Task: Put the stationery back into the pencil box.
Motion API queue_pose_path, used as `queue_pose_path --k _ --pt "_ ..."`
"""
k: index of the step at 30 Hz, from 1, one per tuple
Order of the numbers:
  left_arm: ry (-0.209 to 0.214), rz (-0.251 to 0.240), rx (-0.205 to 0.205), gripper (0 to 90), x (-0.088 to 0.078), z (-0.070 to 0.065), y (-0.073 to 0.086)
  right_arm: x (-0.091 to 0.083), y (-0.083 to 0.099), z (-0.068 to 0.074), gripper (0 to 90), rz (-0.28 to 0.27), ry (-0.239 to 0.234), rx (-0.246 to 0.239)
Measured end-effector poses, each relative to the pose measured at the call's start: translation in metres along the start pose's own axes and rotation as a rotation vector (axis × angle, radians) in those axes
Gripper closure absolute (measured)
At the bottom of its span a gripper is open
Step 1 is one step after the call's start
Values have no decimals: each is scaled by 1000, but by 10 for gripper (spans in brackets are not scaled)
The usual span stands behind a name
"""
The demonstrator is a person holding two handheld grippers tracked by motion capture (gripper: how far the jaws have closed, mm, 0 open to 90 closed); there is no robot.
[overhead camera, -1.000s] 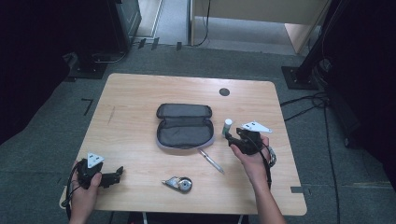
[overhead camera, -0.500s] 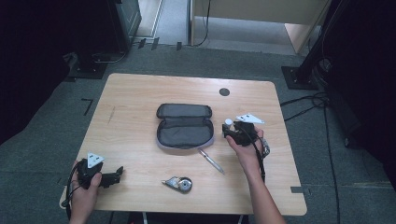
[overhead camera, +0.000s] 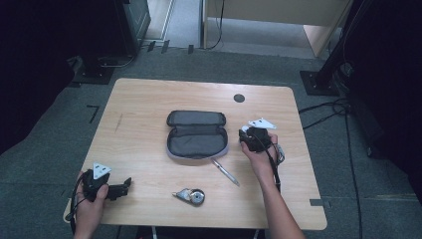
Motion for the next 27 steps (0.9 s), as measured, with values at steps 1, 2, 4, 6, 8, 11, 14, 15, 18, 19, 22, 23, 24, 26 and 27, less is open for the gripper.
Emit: queue_pose_path --k 1,2,4,6,8,11,14,15,18,19,22,23,24,26,27 --pt "0 0 0 0 0 0 0 -1 -1 -1 655 -8 -2 4" --pt "1 0 0 0 0 0 0 -3 -1 -2 654 -13 0 4" --pt "1 0 1 0 0 0 0 -7 -5 -2 655 -30 -5 12" --pt "1 0 1 0 0 0 0 -12 -9 0 655 -42 -10 6" --pt "2 0 1 0 0 0 0 -15 -13 2 655 -52 -18 1" --pt "2 0 1 0 0 0 0 -21 -20 8 655 -69 -40 -4" --pt "2 0 1 0 0 0 0 -24 -25 14 655 -82 -59 -4" --pt "1 0 1 0 0 0 0 -26 -27 16 655 -89 -69 -6" --pt "2 0 2 0 0 0 0 -30 -33 25 655 -108 -94 -13" --pt "2 0 2 0 0 0 0 -31 -35 28 655 -114 -103 -16" --pt "2 0 1 0 0 0 0 -32 -40 37 655 -127 -130 -12" --pt "2 0 1 0 0 0 0 -32 -41 39 655 -128 -138 -13" --pt "2 0 2 0 0 0 0 -32 -42 42 655 -129 -145 -14" --pt "3 0 3 0 0 0 0 -31 -43 47 655 -131 -155 -18" --pt "3 0 4 0 0 0 0 -31 -44 50 655 -132 -161 -18"
Point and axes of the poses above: each handheld gripper's, and its own axes: x roughly forward along the jaws, y roughly out of its underside, z roughly to its left, the point moved 2 cm from there along x, roughly forward along the jaws, and after that the axes turned 11 degrees about -z, right-handed, at the moved point
